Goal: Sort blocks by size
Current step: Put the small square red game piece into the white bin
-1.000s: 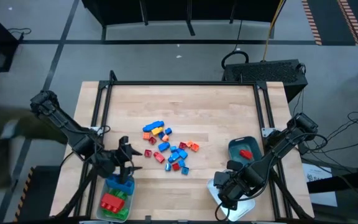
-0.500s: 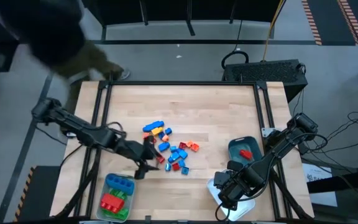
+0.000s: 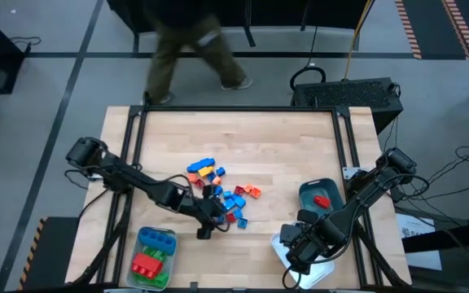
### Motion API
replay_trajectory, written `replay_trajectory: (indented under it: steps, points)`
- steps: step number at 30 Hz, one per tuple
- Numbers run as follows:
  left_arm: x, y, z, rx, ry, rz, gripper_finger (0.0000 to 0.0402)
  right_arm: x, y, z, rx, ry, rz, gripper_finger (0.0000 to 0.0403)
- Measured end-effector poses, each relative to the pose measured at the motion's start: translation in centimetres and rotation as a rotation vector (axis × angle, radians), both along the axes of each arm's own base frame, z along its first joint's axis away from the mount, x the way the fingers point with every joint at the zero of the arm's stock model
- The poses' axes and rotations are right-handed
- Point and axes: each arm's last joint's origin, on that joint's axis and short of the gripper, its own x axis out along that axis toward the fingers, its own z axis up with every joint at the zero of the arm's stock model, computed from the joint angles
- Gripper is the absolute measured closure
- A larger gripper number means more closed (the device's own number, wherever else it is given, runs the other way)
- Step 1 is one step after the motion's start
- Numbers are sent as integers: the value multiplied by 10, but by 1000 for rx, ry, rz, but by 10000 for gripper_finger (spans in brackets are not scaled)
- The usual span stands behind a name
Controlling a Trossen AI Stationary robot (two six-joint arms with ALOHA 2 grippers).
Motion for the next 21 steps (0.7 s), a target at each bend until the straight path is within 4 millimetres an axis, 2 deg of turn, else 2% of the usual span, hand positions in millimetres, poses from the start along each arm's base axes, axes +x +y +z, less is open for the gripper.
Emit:
replay_trajectory:
  steps: [6, 11, 21]
  points:
    - [16, -9, -15, 96, 19, -2, 141, -1, 2, 0, -19, -18, 2, 232]
    - [19, -17, -32, 118, 62, -10, 141, -4, 4, 0, -20, -18, 13, 232]
    - [27, -16, -59, 219, 97, 56, 142, -3, 3, 0, -53, -48, 2, 231]
